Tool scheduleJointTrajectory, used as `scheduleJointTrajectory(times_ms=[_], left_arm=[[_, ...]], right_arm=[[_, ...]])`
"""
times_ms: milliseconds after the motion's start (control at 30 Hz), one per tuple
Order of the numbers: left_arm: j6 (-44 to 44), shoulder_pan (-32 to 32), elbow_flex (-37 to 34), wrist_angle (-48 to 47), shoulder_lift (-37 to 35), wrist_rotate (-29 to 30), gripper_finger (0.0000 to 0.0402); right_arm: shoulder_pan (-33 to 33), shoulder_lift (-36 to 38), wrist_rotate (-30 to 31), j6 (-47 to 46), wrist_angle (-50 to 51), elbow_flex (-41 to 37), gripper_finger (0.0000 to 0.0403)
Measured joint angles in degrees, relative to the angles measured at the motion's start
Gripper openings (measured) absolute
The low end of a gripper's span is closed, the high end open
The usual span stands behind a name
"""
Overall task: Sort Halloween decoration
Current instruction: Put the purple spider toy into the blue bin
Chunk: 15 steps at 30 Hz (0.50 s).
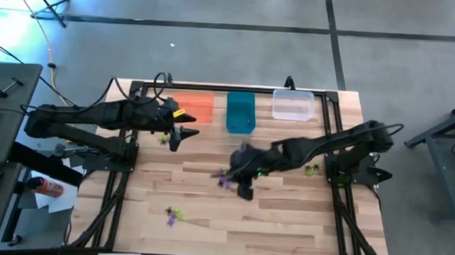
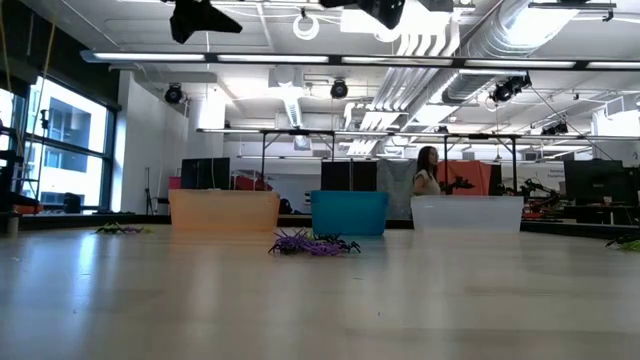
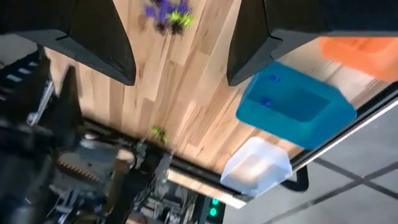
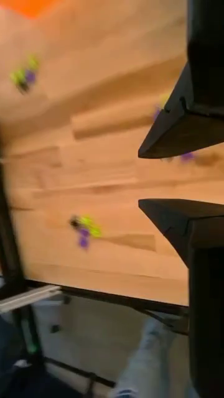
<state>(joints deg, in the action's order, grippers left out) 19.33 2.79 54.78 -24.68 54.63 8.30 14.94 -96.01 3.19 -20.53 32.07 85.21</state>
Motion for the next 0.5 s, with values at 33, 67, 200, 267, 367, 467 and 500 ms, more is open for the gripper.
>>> scheduleJointTrajectory(times_ms=[33, 67, 200, 267, 367, 467, 500], left_arm=[[0.0, 0.0, 0.0, -0.7, 0.1, 0.0, 0.0241], [0.0, 0.0, 0.0, -1.5, 0.2, 0.0, 0.0241], [0.0, 0.0, 0.0, -1.6, 0.2, 0.0, 0.0241], [0.0, 0.0, 0.0, -1.7, 0.2, 0.0, 0.0241], [0.0, 0.0, 0.0, -1.7, 0.2, 0.0, 0.0241], [0.0, 0.0, 0.0, -1.7, 0.2, 0.0, 0.0241], [0.0, 0.0, 0.0, -1.7, 0.2, 0.0, 0.0241]], right_arm=[[0.5, -1.9, 0.0, 0.0, 1.3, 1.3, 0.0112], [0.9, -3.8, 0.0, 0.0, 2.6, 2.4, 0.0113], [1.9, -11.2, 0.2, -0.4, 7.8, 6.9, 0.0113], [2.1, -14.7, 0.2, -2.8, 9.4, 8.6, 0.0113], [2.0, -19.6, 0.0, -9.7, 10.2, 10.3, 0.0113], [1.6, -23.4, -1.6, -17.0, 10.5, 11.7, 0.0123], [1.6, -24.4, -1.9, -19.5, 10.5, 12.0, 0.0129]])
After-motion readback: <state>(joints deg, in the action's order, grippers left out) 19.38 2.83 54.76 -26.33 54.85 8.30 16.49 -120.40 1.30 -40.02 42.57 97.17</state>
